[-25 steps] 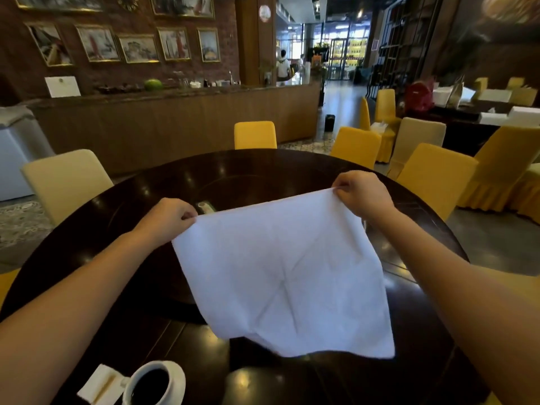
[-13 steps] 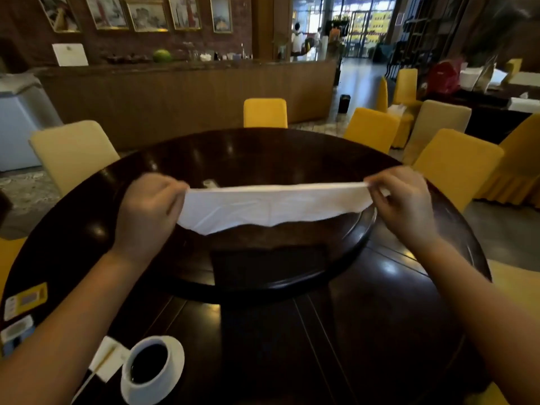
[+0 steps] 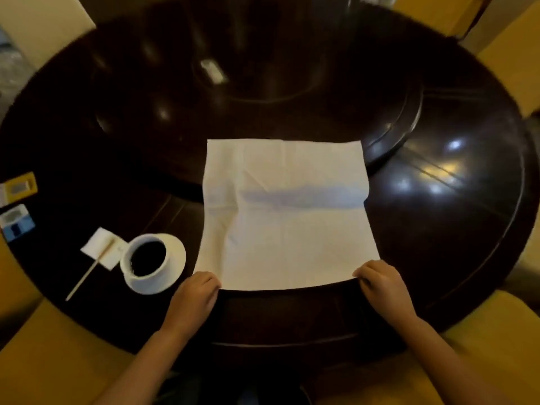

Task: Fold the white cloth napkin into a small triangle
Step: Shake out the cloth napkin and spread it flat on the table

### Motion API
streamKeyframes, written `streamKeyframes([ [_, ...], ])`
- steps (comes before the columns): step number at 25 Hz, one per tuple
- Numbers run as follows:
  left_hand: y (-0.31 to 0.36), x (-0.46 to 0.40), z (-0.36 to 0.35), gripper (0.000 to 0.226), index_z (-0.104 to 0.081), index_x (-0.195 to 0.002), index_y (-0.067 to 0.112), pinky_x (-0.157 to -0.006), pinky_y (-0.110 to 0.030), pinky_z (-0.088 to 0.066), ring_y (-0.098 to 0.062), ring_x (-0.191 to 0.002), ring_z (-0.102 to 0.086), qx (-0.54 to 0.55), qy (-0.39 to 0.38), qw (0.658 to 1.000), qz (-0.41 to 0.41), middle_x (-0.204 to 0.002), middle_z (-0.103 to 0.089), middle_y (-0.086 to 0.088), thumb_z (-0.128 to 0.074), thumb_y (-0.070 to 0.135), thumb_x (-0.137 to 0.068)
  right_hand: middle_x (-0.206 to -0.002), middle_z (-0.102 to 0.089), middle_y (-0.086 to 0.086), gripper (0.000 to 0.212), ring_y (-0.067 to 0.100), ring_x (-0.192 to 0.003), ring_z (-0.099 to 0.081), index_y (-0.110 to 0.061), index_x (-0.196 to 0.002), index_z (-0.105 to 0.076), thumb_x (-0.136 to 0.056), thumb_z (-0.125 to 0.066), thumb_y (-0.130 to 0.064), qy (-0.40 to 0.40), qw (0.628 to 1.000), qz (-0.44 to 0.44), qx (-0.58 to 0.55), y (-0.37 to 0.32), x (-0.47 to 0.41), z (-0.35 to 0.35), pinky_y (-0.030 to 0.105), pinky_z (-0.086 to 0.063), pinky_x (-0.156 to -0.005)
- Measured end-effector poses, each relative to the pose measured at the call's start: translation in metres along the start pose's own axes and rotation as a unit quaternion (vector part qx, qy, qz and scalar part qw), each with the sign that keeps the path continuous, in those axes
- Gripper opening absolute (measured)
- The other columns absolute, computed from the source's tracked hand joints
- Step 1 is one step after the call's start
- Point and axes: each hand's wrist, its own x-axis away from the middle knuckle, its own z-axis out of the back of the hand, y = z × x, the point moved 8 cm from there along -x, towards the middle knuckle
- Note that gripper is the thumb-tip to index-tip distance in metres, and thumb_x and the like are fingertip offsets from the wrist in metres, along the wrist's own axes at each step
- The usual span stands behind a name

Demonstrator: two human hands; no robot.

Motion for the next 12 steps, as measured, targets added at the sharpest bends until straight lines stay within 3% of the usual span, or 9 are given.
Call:
streamKeyframes([
  [4, -0.003, 0.033, -0.02, 0.003, -0.064, -0.08, 0.007, -0.069, -0.028, -0.046, -0.022, -0.078, -0.059, 0.006, 0.009, 1.0, 0.007, -0.082, -0.061, -0.005, -0.061, 0.005, -0.081, -0.079, -0.068, 0.012, 0.021, 0.029, -0.074, -0.064, -0.002, -0.083, -0.072, -0.065, -0.077, 0.007, -0.002, 1.0, -0.008, 0.009, 0.002, 0.044, -0.019, 0.037, -0.054, -0.062],
  [12, 0.013, 0.091, -0.032, 0.023, -0.067, -0.083, 0.002, -0.082, -0.021, -0.041, -0.017, -0.083, -0.055, 0.034, 0.043, 0.998, -0.018, -0.083, -0.062, -0.008, -0.05, 0.017, -0.089, -0.08, -0.067, 0.016, 0.022, 0.031, -0.074, -0.063, 0.001, -0.086, -0.071, -0.065, -0.076, 0.004, -0.007, 0.999, 0.028, 0.044, 0.0, 0.111, -0.018, 0.035, -0.052, -0.062],
])
